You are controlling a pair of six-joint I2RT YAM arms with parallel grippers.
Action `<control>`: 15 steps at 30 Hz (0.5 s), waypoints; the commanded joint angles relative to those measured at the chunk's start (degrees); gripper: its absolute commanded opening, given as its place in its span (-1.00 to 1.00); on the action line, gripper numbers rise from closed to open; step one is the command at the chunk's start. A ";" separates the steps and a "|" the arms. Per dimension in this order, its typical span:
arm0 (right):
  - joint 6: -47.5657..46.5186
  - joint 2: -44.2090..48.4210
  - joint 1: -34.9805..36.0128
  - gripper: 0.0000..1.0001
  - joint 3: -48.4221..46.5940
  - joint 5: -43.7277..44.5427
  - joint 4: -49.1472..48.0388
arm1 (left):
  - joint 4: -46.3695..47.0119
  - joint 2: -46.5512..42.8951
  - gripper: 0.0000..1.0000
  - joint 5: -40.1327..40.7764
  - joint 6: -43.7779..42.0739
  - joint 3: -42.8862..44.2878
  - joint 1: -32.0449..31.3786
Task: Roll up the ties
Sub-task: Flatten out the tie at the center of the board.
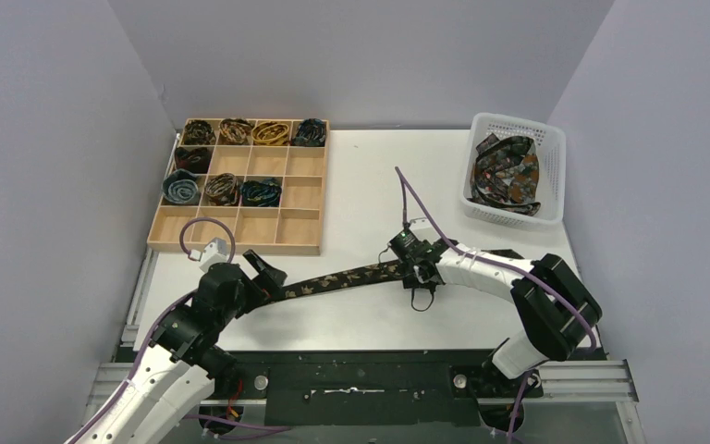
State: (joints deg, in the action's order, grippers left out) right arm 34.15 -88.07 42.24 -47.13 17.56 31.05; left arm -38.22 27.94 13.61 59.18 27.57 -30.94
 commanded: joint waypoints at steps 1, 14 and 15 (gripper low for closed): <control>-5.06 -0.02 -2.97 -0.16 2.37 -2.35 -5.24 | 3.24 0.01 0.94 -0.96 -1.00 -0.35 0.44; -7.17 4.59 -4.23 -0.97 -1.65 -3.91 -0.49 | 5.36 0.56 0.94 -3.18 -0.83 -1.17 1.14; -6.96 6.40 -4.76 -0.97 -2.55 -4.01 -0.08 | 5.98 0.66 0.94 -3.77 -1.26 -1.18 1.21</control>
State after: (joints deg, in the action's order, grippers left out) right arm 26.61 -87.92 38.68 -46.35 13.23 27.35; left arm -36.51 28.47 11.68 59.20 26.28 -30.20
